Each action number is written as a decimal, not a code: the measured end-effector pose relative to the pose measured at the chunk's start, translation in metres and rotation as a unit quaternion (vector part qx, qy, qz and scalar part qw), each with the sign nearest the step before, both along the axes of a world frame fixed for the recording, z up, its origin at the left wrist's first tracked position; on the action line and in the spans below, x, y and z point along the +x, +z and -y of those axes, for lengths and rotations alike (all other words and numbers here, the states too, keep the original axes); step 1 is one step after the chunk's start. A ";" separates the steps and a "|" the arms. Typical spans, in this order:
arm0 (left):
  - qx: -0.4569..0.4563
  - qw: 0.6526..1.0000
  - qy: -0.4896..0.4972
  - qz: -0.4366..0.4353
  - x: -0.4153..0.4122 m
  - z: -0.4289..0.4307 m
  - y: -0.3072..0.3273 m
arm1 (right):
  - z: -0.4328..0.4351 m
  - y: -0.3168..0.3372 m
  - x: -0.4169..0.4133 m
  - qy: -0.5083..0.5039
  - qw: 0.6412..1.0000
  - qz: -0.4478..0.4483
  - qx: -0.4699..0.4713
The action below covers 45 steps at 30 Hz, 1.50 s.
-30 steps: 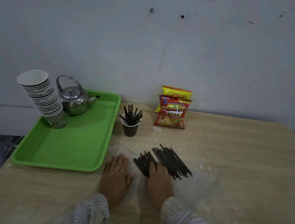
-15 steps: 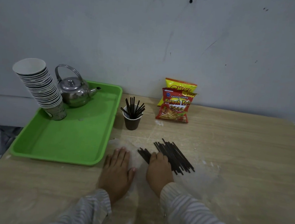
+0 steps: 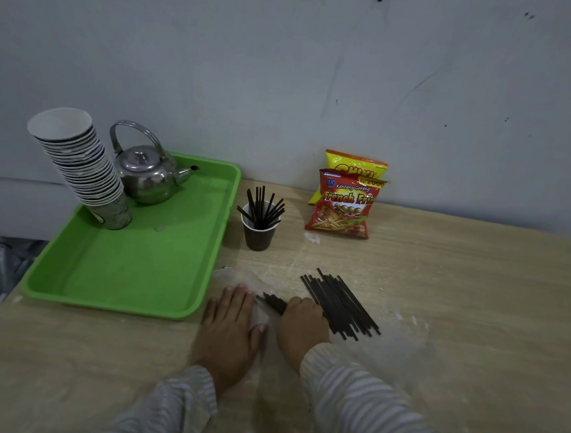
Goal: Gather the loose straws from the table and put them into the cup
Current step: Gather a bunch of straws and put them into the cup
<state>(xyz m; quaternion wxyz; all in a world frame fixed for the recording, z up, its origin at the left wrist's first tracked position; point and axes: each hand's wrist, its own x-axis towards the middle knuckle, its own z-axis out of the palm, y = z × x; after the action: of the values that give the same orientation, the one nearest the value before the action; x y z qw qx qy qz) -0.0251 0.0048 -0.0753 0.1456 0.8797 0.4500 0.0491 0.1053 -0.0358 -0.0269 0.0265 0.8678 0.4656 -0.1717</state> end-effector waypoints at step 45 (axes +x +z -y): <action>-0.527 0.602 0.307 0.515 0.067 0.024 0.056 | -0.017 0.029 -0.001 -0.470 0.444 -0.648 0.403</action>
<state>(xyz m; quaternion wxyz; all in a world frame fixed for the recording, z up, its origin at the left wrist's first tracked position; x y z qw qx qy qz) 0.0418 -0.0193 -0.0189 0.7681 0.2893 0.4919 0.2905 0.1043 -0.0188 0.0023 -0.7203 0.5037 -0.1151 -0.4629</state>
